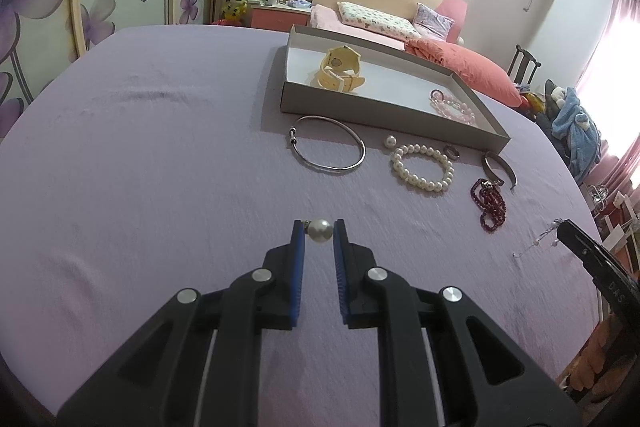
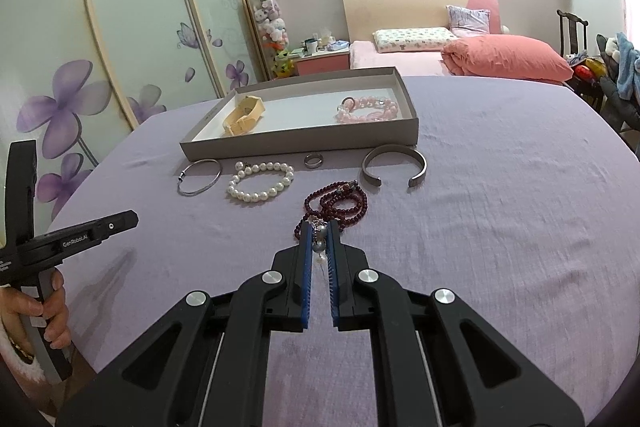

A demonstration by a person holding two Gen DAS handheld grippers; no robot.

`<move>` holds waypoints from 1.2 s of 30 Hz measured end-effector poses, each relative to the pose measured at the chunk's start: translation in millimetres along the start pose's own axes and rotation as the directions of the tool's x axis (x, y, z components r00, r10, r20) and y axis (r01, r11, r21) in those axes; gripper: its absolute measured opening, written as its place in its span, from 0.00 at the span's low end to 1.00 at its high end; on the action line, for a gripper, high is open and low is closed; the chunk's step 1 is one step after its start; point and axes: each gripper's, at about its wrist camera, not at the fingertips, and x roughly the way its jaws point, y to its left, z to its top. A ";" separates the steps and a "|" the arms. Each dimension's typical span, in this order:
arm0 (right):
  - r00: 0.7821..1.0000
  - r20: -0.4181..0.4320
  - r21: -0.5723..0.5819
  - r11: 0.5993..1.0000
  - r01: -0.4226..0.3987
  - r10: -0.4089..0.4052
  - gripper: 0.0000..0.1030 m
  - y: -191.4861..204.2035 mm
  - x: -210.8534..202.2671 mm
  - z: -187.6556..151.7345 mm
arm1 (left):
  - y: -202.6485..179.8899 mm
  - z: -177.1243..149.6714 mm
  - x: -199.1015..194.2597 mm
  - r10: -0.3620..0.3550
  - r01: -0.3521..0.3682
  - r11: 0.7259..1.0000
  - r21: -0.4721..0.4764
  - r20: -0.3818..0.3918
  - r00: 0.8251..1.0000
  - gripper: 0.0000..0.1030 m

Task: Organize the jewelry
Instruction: 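Carry the earrings and pearl stud into the grey tray and open both tools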

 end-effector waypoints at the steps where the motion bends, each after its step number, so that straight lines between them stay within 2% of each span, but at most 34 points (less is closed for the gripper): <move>1: 1.000 0.000 0.000 1.000 0.001 -0.001 0.08 0.2 0.0 0.1 | 0.0 -0.1 -0.1 0.000 0.000 1.000 0.000 0.000 1.000 0.15; 13: 1.000 0.007 0.004 1.000 0.003 -0.003 0.08 -4.0 0.7 -0.6 | -5.2 -0.1 -2.7 -0.013 0.013 1.000 0.002 0.008 1.000 0.15; 20: 0.998 0.059 -0.009 1.000 0.024 -0.023 0.08 -6.5 -6.5 15.2 | -8.6 10.5 -11.8 -0.026 0.026 1.000 0.013 0.050 0.998 0.15; 28: 0.981 0.187 -0.021 0.998 0.058 -0.053 0.08 -11.9 -14.7 60.9 | -14.5 56.8 -30.3 -0.032 0.025 0.999 0.036 0.195 0.980 0.15; 36: 0.971 0.237 -0.011 1.000 0.029 -0.026 0.08 -13.7 5.1 101.8 | -31.7 103.8 -21.8 -0.051 0.029 0.996 0.083 0.277 0.959 0.15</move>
